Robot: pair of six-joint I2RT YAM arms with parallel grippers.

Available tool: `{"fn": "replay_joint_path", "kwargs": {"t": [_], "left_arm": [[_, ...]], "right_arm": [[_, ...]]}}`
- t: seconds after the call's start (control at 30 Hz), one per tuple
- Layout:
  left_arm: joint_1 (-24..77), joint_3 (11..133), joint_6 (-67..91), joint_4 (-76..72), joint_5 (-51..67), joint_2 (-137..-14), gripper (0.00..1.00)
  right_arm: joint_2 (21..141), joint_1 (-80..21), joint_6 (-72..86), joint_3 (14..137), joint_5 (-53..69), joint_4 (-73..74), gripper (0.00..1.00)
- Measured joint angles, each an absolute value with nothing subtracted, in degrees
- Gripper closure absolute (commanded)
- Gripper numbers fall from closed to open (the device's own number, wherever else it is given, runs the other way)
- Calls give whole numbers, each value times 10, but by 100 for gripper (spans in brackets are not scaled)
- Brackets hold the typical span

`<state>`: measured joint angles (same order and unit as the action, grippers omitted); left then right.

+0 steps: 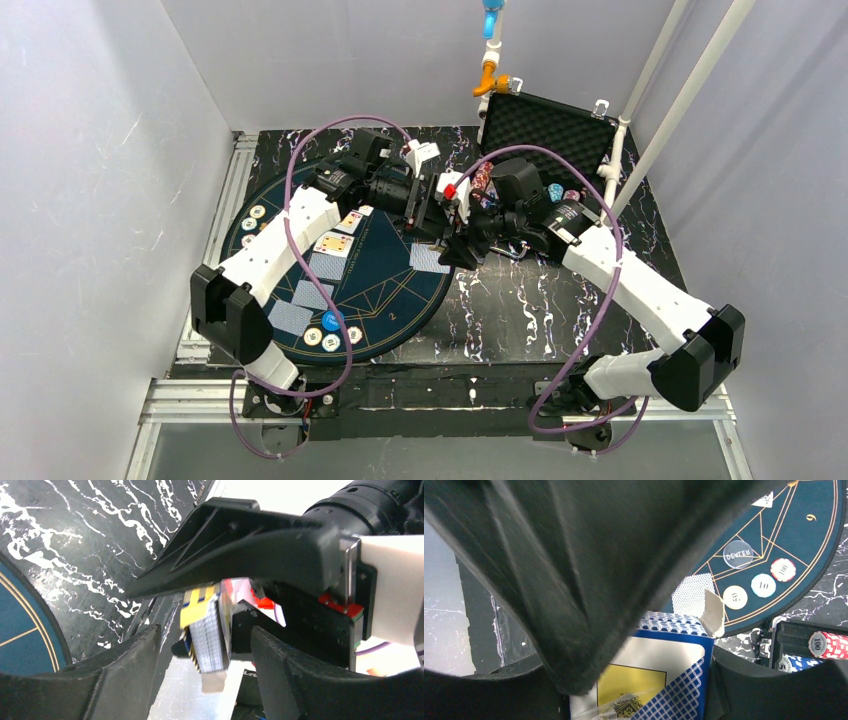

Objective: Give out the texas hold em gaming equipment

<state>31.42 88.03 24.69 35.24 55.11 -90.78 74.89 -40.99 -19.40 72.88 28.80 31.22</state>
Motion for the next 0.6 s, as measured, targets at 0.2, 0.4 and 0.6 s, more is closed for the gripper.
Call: {"fn": "replay_joint_path", "kwargs": {"t": [0.2, 0.4, 0.6], "left_arm": [[324, 880, 285, 302, 578, -922, 62], [319, 879, 308, 284, 583, -931, 87], [306, 870, 308, 288, 589, -931, 100]], "right_arm": [[755, -415, -192, 729, 288, 302, 99], [754, -414, -183, 731, 274, 293, 94], [754, -420, -179, 731, 255, 293, 27]]}}
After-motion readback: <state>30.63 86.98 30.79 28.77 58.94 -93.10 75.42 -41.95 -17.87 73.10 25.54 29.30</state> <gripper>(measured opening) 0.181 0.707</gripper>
